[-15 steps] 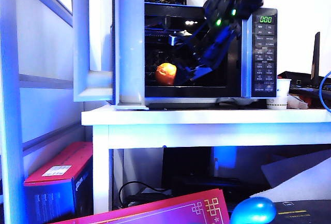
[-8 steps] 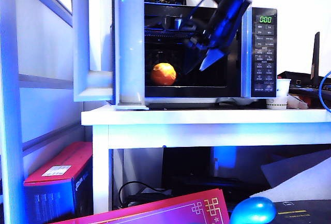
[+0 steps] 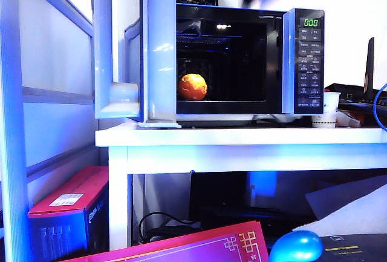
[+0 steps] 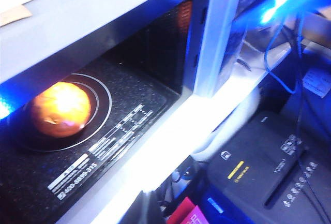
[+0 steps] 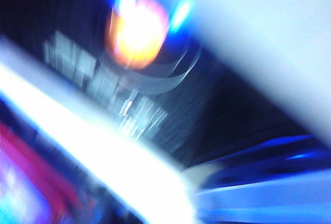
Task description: Open the microwave door, place the orange inside the microwave, then close the microwave door.
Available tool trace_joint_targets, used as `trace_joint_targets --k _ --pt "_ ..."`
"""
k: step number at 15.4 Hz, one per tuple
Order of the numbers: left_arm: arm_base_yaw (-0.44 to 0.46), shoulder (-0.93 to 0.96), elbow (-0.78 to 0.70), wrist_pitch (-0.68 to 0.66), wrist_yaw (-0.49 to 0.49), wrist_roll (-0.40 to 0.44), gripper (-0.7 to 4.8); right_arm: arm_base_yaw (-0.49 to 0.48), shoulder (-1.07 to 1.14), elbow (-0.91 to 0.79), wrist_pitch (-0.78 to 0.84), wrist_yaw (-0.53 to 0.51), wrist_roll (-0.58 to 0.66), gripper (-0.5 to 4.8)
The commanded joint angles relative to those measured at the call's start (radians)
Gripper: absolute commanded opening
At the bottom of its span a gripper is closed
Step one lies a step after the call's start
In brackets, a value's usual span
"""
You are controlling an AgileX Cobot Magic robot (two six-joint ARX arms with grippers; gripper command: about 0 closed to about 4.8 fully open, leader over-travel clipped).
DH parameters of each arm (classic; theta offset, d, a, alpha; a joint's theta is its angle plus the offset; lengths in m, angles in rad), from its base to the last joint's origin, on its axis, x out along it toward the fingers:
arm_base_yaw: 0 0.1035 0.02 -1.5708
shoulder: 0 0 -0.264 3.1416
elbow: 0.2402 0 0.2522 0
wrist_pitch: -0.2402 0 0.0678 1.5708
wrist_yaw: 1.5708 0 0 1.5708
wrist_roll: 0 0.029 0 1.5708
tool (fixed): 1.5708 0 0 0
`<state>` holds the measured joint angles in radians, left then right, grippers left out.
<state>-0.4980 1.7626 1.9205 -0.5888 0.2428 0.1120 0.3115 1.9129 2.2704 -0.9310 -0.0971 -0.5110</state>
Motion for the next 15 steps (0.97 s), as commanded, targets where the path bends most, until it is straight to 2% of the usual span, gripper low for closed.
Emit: trace_joint_targets --k 1,8,13,15 --pt "-0.001 -0.016 -0.015 -0.01 0.035 -0.019 -0.03 0.002 -0.101 0.005 0.066 0.002 0.006 0.09" --pt "-0.001 -0.058 -0.016 0.036 0.042 -0.022 -0.03 0.002 -0.196 0.005 0.087 -0.011 0.01 0.13" --pt "-0.001 -0.101 -0.015 0.091 0.068 -0.042 -0.03 0.002 -0.227 0.005 0.062 -0.171 0.122 -0.01" --pt "0.0 -0.145 -0.015 0.151 0.064 -0.041 -0.03 0.002 -0.248 0.005 0.068 -0.29 0.192 -0.01"
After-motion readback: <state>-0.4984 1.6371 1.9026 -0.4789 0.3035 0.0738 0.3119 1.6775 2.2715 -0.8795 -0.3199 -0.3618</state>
